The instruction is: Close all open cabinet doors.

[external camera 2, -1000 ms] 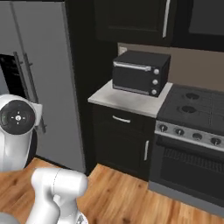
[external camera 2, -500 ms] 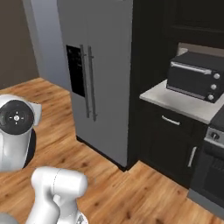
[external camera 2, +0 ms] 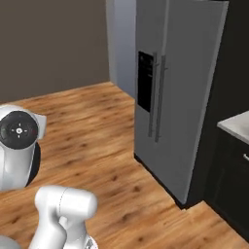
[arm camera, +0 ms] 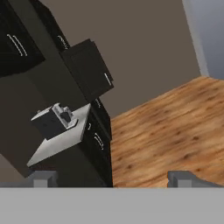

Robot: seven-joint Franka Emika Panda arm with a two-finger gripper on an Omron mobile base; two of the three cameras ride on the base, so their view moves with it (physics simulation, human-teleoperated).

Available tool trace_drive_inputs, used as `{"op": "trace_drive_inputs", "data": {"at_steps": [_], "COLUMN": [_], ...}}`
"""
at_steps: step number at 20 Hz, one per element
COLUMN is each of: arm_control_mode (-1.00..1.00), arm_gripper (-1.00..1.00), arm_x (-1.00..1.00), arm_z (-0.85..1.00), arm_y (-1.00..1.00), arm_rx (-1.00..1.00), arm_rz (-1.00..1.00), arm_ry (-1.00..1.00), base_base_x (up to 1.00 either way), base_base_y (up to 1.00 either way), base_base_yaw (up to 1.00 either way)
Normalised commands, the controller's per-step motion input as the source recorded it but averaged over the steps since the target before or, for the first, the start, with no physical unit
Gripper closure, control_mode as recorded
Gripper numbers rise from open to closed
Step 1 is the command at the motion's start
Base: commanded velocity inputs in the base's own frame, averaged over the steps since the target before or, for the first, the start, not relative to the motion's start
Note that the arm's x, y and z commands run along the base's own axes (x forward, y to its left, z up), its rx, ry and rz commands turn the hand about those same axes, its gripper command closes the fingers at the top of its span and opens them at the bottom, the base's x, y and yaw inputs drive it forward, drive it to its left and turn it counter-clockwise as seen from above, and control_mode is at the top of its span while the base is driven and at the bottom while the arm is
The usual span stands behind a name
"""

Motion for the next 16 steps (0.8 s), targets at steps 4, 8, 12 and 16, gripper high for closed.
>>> {"op": "trace_drive_inputs", "data": {"at_steps": [4, 8, 12, 16], "arm_control_mode": [1.00, 1.00, 1.00, 1.00], "arm_gripper": [-1.00, -1.00, -1.00, -1.00], "arm_x": [0.00, 0.00, 0.00, 0.00], "arm_z": [0.00, 0.00, 0.00, 0.00], "arm_y": [0.00, 0.00, 0.00, 0.00], "arm_rx": [0.00, 0.00, 0.00, 0.00], "arm_rz": [0.00, 0.00, 0.00, 0.00], "arm_ry": [0.00, 0.00, 0.00, 0.00], "base_base_x": [0.20, 0.32, 0.57, 0.81], "base_base_y": [0.41, 0.38, 0.26, 0.02], "base_base_yaw": [0.48, 0.45, 0.41, 0.30]}}
